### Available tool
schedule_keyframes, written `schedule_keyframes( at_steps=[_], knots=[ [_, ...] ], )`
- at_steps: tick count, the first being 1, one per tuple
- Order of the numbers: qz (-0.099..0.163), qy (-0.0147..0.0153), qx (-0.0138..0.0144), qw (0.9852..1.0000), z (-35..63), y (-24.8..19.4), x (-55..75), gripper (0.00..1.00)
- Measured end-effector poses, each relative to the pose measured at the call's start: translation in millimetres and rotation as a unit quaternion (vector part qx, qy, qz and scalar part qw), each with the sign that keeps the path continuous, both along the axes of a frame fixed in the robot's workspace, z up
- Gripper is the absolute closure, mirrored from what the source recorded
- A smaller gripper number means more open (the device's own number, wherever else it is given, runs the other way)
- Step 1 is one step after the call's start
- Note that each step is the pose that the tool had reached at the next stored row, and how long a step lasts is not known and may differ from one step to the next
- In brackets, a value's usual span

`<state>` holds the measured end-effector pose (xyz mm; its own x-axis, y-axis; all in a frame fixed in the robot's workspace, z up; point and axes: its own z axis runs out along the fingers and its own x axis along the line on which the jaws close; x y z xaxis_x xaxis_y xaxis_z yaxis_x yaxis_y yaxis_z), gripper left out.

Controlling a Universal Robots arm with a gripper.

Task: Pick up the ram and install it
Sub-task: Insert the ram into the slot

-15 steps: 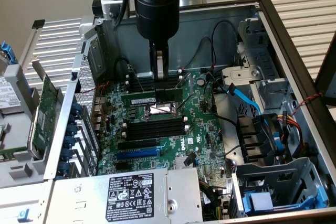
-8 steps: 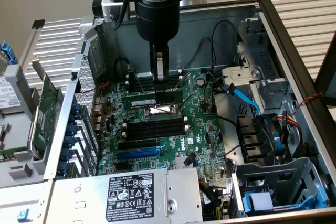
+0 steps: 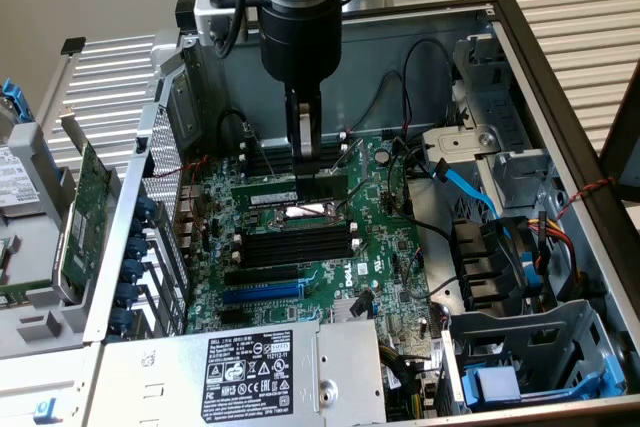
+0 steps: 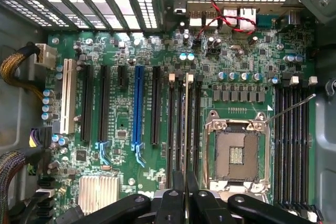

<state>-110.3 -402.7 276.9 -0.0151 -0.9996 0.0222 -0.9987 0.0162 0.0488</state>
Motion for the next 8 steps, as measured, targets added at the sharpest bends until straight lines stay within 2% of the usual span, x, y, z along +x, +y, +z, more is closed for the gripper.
schedule_keyframes(
  at_steps=[8],
  knots=[
    [0.0, 0.0, -0.0003, 1.0, -8.2, 0.0, 0.0, 0.87]
  ],
)
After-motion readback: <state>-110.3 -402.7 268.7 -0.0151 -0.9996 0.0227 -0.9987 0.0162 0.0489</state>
